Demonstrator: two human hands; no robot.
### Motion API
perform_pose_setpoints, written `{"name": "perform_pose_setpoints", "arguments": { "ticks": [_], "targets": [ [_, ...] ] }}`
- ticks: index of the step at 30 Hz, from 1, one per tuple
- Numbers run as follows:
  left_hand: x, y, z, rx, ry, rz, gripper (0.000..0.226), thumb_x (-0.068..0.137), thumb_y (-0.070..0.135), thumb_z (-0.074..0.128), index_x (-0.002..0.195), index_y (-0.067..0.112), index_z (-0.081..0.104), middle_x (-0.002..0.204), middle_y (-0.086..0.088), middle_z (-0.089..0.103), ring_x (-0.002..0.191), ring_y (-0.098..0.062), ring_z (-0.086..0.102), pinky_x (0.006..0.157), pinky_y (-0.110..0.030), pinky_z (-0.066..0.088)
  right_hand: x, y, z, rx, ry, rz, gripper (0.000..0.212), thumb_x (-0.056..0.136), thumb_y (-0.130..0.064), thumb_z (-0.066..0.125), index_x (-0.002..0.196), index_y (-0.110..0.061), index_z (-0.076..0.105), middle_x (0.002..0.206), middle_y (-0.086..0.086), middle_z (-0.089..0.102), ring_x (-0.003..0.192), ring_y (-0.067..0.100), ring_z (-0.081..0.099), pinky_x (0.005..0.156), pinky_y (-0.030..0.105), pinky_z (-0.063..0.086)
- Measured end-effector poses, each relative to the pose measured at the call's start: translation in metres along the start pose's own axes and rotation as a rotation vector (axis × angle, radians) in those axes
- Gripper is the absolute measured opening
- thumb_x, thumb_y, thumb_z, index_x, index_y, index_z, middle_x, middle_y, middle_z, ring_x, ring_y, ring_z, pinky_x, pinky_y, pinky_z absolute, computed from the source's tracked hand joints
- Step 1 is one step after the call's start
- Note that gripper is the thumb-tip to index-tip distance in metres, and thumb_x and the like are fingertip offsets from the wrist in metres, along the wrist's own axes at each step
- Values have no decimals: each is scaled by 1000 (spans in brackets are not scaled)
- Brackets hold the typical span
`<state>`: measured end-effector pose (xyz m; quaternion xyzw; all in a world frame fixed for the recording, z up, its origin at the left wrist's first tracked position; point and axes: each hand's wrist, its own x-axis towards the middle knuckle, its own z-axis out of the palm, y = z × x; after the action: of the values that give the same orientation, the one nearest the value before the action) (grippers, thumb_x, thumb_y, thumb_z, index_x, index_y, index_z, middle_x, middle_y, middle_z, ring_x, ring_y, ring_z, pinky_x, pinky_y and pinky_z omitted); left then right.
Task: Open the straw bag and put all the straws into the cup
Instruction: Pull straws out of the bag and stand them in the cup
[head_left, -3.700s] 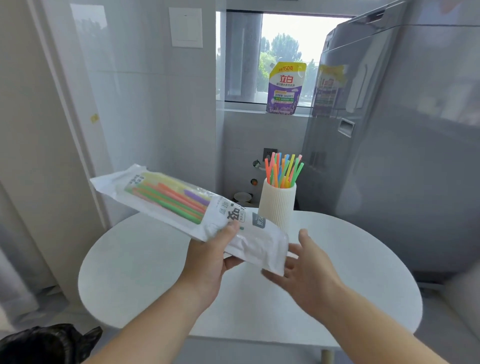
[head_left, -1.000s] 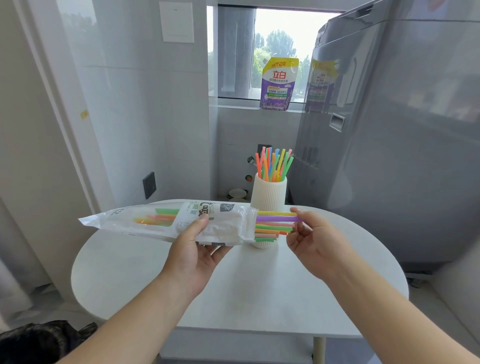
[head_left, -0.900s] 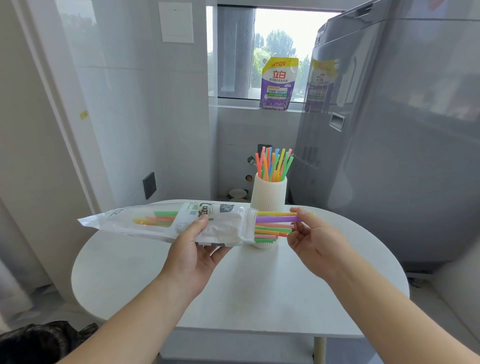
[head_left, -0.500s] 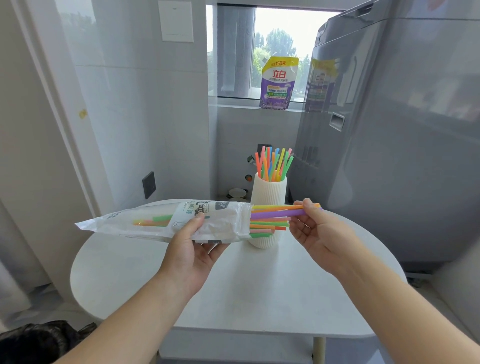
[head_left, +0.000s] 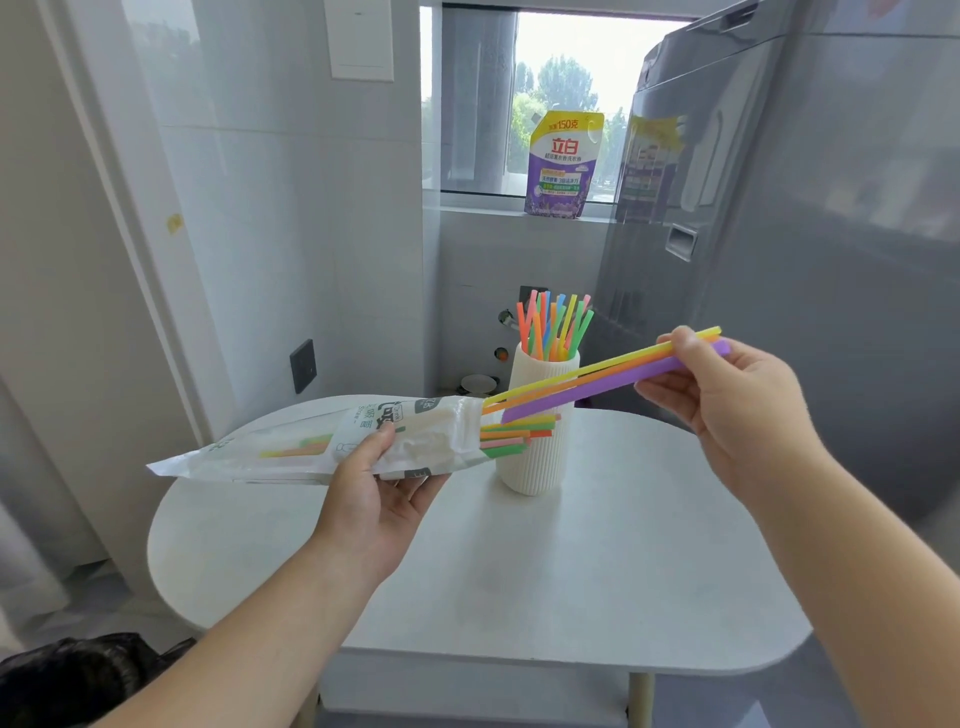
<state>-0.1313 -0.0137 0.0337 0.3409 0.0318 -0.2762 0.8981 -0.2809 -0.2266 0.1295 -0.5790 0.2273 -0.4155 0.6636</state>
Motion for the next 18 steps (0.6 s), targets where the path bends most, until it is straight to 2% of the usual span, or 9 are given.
{"name": "perform_pose_setpoints", "arguments": {
  "ticks": [8,13,18],
  "targets": [
    [5,3,-3,-13,16,6,14,97,15,64,111,14,67,89,-6,80,77,-21,79,73,-42,65,-8,-47,-16,-133,128,-305,20,94,-21,67,77,-12,71,66,-3,71,66,18,74,71,31,62],
    [6,4,-4,-22,21,11,14,96,15,64,110,14,67,93,-7,80,78,-22,79,73,-44,65,-12,-54,-12,-173,184,-419,19,92,-27,68,75,-18,72,61,-8,70,64,15,74,75,38,63],
    [6,0,-3,-8,12,3,15,97,15,64,111,17,67,88,-4,81,74,-20,78,69,-42,65,-10,-53,1,-255,181,-511,20,94,-29,67,74,-24,72,60,-13,71,63,14,74,73,36,63]
  ]
}}
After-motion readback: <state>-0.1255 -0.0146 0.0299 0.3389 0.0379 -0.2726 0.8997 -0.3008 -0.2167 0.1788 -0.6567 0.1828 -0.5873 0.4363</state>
